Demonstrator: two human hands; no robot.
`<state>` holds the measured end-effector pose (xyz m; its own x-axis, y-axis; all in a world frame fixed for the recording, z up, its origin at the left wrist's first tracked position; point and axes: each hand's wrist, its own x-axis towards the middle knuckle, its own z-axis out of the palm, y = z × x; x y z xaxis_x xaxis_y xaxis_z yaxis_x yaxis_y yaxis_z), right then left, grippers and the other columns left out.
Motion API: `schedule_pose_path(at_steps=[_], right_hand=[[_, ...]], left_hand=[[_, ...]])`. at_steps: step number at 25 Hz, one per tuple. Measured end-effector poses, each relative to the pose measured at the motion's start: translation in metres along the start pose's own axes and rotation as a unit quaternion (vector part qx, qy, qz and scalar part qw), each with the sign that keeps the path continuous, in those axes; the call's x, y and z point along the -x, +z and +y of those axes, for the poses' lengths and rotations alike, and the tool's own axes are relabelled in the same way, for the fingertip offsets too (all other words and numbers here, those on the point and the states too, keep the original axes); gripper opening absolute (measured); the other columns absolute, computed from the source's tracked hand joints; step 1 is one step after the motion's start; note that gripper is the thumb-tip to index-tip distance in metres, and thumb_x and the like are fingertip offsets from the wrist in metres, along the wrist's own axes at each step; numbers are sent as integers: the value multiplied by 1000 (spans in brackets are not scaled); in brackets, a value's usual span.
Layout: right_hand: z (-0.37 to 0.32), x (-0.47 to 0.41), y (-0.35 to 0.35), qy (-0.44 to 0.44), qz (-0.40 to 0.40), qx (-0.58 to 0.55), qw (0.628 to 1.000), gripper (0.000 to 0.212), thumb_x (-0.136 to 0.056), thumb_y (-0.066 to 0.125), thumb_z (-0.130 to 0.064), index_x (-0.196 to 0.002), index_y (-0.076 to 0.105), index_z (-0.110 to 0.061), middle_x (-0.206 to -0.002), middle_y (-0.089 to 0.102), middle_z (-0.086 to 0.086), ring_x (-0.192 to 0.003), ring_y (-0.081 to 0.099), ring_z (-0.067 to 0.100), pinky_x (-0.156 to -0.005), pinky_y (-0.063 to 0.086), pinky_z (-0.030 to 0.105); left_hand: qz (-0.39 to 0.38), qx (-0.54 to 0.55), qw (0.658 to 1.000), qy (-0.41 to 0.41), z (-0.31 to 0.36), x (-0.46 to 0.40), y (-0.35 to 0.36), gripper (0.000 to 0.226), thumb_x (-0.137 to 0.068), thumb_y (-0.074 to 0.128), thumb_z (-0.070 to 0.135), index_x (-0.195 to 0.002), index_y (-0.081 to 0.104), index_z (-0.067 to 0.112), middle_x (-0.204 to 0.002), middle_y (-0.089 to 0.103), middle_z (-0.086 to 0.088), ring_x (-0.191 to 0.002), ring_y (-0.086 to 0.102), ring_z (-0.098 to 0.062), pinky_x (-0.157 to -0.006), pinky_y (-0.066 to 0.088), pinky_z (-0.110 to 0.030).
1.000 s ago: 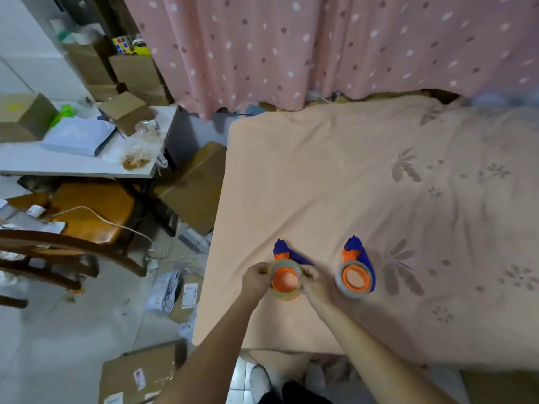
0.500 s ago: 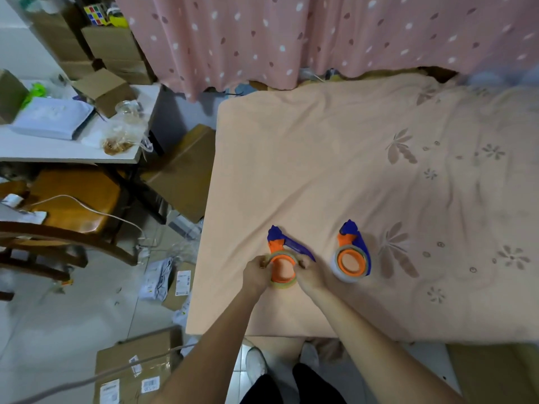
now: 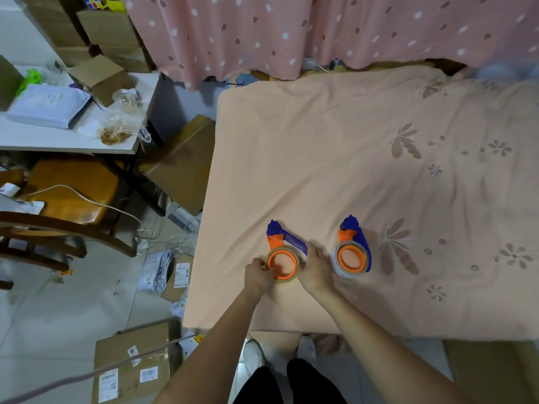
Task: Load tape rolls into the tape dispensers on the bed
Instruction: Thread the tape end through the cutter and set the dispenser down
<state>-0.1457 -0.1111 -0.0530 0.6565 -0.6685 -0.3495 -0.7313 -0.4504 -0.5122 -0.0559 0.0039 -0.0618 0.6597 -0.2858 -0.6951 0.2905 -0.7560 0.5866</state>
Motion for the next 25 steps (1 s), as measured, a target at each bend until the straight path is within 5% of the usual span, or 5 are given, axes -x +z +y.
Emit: schedule_pose_path(at_steps=[3,8,14,20,25], right_hand=[[1,6,3,27,-43,-62,997,34,-80,62,-15,-112,56,-9,-99,63,4,-85,61,22,-60,41,21],[5,17,3,67,-22,-174,982,20,-76,72,-19,-88,57,-17,-79,64,2,-74,63,23,-66,53,34],[-18,28,-16,121,-51,-368,921,24,-76,68,-3,-90,61,-21,-91,66,8,-92,66,30,-81,59,45],[-56,37,-57,155,-126,-517,833,15,-95,50,-18,-101,63,-15,-99,67,5,-99,63,22,-86,56,39],[-78,37,-81,156,-174,-544,806,24,-93,52,-35,-83,67,-19,-78,66,4,-84,65,21,-93,54,45]], left_hand=[[1,6,1000,-15,1,5,1,22,-84,61,19,-98,45,11,-99,57,-9,-90,54,-26,-74,43,-30],[-12,152,988,-1,7,19,-12,28,-81,69,13,-98,46,11,-92,59,-6,-72,55,-15,-48,43,-17],[-112,387,915,14,31,44,-29,45,-86,61,49,-96,66,6,-97,72,-11,-89,68,-25,-83,53,-37],[-220,434,869,92,53,74,-51,23,-94,54,8,-114,58,-4,-93,75,-14,-81,72,-22,-78,60,-38],[-211,367,892,157,64,85,-59,58,-62,64,-9,-116,48,5,-93,73,-8,-85,70,-20,-77,55,-33]])
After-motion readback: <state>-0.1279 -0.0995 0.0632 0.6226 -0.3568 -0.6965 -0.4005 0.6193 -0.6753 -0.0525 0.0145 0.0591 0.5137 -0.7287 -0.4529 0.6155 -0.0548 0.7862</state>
